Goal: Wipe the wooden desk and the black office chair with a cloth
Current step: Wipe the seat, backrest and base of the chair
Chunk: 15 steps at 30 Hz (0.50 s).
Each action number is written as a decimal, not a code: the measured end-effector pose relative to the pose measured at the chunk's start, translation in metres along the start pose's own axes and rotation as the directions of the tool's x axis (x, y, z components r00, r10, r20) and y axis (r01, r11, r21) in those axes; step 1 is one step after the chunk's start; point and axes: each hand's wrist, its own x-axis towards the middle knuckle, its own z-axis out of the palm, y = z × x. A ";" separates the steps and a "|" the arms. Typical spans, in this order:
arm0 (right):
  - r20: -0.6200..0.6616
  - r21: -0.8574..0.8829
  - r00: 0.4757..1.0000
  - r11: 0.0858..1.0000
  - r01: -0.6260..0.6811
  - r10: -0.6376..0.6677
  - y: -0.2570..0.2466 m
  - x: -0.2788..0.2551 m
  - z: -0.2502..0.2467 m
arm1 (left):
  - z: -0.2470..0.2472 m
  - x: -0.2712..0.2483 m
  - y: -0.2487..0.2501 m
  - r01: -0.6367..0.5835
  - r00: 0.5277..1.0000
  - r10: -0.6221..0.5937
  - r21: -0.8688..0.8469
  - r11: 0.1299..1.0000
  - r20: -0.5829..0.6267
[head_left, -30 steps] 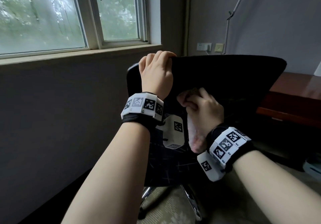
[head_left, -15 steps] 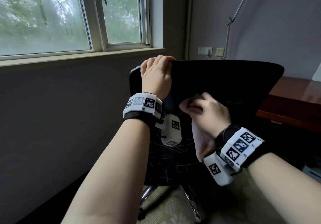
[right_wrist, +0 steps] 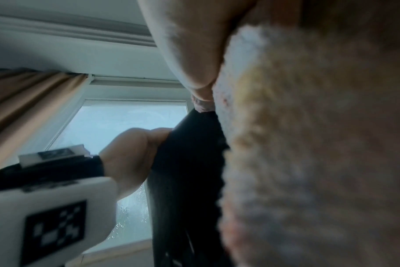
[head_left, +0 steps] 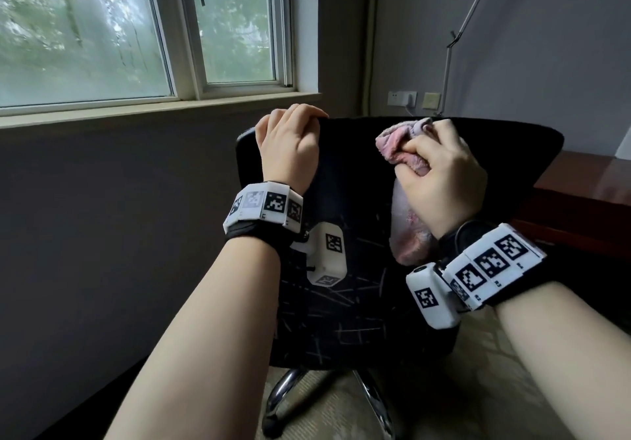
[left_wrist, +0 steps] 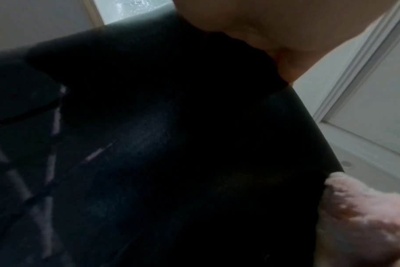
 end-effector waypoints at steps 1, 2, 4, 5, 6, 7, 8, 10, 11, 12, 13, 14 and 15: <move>0.011 -0.010 1.000 1.000 -0.006 0.006 0.001 -0.003 0.003 | 0.000 0.001 0.000 0.016 1.000 -0.017 -0.017 1.000 -0.004; 0.022 -0.018 1.000 1.000 -0.010 0.010 0.002 -0.006 0.007 | 0.000 0.002 0.000 0.029 1.000 -0.029 -0.030 0.999 -0.008; 0.059 -0.031 0.998 0.999 -0.011 0.013 0.004 -0.012 0.014 | 0.001 0.003 0.000 0.041 0.999 -0.041 -0.042 0.998 -0.012; 0.087 -0.038 0.996 0.999 -0.006 0.009 0.005 -0.017 0.017 | 0.001 0.003 0.000 0.042 0.999 -0.043 -0.042 0.998 -0.014; 0.120 -0.045 0.993 0.999 0.000 0.005 0.007 -0.023 0.020 | 0.001 0.003 0.000 0.042 0.999 -0.043 -0.041 0.998 -0.018; 0.158 -0.048 0.987 0.999 0.002 0.005 0.008 -0.030 0.024 | 0.001 0.003 0.001 0.041 0.999 -0.042 -0.039 0.998 -0.020; 0.201 -0.043 0.979 0.999 -0.005 0.013 0.010 -0.037 0.027 | 0.001 0.003 0.001 0.041 0.999 -0.042 -0.038 0.998 -0.019; 0.283 -0.032 0.957 0.998 -0.049 0.056 0.012 -0.048 0.032 | 0.000 0.003 0.001 0.040 0.999 -0.041 -0.038 0.998 -0.016; 0.313 -0.034 0.947 0.997 -0.071 0.078 0.011 -0.052 0.033 | 0.000 0.003 0.001 0.040 0.999 -0.040 -0.040 0.998 -0.010; 0.334 -0.041 0.938 0.995 -0.088 0.096 0.011 -0.055 0.033 | 0.000 0.003 0.000 0.038 0.999 -0.038 -0.040 0.998 -0.002; 0.355 -0.047 0.929 0.994 -0.098 0.108 0.010 -0.057 0.033 | 0.000 0.003 -0.001 0.034 0.999 -0.033 -0.037 0.999 0.005; 0.381 -0.053 0.917 0.993 -0.108 0.121 0.010 -0.057 0.032 | 0.000 0.002 -0.001 0.028 1.000 -0.028 -0.031 0.999 0.009; 0.422 -0.064 0.896 0.991 -0.119 0.135 0.010 -0.057 0.031 | 0.000 0.002 -0.001 0.020 1.000 -0.020 -0.023 1.000 0.011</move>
